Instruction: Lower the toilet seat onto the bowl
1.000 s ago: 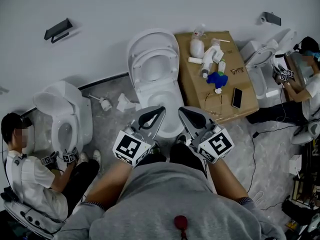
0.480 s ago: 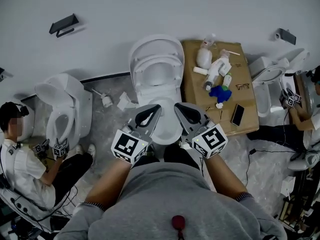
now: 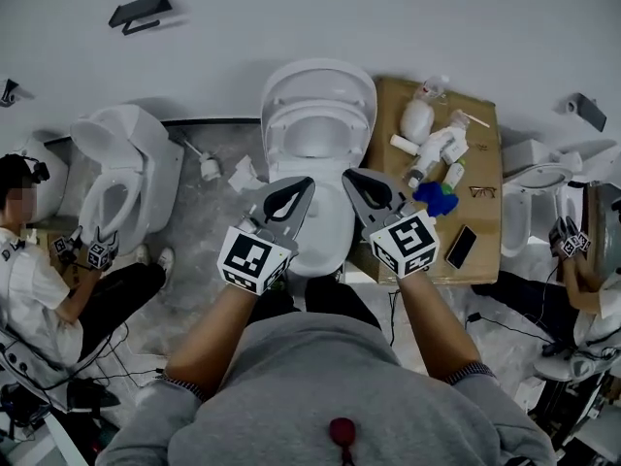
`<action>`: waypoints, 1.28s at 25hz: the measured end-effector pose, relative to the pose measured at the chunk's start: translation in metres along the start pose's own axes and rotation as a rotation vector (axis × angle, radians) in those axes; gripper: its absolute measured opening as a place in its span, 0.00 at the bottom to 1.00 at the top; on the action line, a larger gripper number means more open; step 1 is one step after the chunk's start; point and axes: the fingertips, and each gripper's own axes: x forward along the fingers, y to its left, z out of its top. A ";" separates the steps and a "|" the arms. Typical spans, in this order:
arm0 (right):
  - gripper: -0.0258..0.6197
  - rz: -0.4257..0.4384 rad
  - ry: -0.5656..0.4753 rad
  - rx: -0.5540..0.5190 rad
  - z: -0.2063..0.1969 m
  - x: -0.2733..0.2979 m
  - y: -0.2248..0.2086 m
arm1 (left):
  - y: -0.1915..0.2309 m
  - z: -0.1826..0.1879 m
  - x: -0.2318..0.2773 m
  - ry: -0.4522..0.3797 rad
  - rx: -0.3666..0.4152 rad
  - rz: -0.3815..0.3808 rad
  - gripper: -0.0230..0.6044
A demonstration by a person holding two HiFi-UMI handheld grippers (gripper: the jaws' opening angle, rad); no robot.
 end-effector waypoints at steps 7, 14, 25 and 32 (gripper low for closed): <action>0.06 0.030 0.122 -0.042 -0.026 0.041 -0.044 | 0.022 -0.019 0.025 0.014 -0.011 0.074 0.05; 0.06 0.060 0.231 -0.108 -0.044 0.080 -0.076 | 0.044 -0.046 0.048 0.041 0.002 0.131 0.05; 0.19 0.129 0.428 -0.294 -0.084 0.143 -0.119 | 0.090 -0.069 0.084 0.018 -0.031 0.189 0.05; 0.27 0.159 0.547 -0.441 -0.108 0.179 -0.144 | 0.117 -0.077 0.101 0.004 -0.053 0.227 0.05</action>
